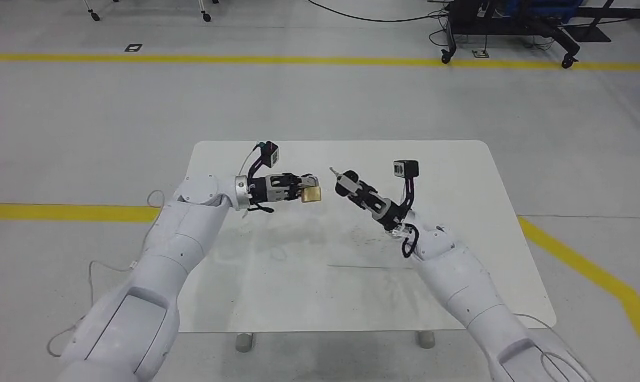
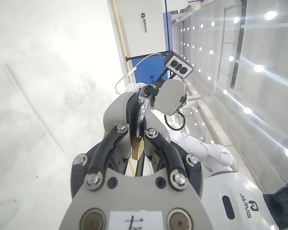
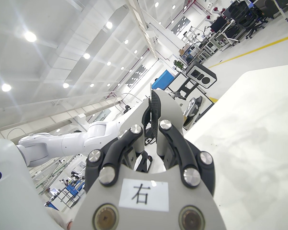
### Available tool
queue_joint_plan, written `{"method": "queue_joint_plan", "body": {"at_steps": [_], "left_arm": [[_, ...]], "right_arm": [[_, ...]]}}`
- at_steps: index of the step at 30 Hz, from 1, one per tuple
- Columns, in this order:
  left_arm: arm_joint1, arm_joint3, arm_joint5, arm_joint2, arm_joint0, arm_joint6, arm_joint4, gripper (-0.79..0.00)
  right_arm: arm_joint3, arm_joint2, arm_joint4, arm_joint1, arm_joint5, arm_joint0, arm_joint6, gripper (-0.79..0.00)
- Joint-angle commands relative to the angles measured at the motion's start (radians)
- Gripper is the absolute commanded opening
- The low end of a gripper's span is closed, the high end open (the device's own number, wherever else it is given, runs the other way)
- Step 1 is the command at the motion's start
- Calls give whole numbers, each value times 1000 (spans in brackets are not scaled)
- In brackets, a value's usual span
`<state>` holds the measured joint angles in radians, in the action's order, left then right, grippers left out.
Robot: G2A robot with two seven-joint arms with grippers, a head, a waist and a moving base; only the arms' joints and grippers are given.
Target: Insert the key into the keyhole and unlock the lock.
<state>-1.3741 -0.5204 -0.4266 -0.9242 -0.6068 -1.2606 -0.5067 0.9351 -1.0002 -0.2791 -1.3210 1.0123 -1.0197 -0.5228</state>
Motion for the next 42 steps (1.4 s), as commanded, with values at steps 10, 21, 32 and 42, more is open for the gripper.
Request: {"method": "queue_joint_plan", "body": {"at_steps": [10,21,32,42], "left_arm": [[-1,-49,187,-17,-43,173,-18,-785],[2,-88,205,-25,-73,237,-6,-785],[22,-225,196,-73,-150,410,43,-785],[40,-304,164,-108,-195,451,102,-785]], "right_arm": [[231,-45,83,34,-276,-177,4,-785],[287,-68,91,45,-308,-217,2,-785],[286,52,285,-7,-435,-219,346,-785],[212,91,322,-44,-402,-187,510,-785]]}}
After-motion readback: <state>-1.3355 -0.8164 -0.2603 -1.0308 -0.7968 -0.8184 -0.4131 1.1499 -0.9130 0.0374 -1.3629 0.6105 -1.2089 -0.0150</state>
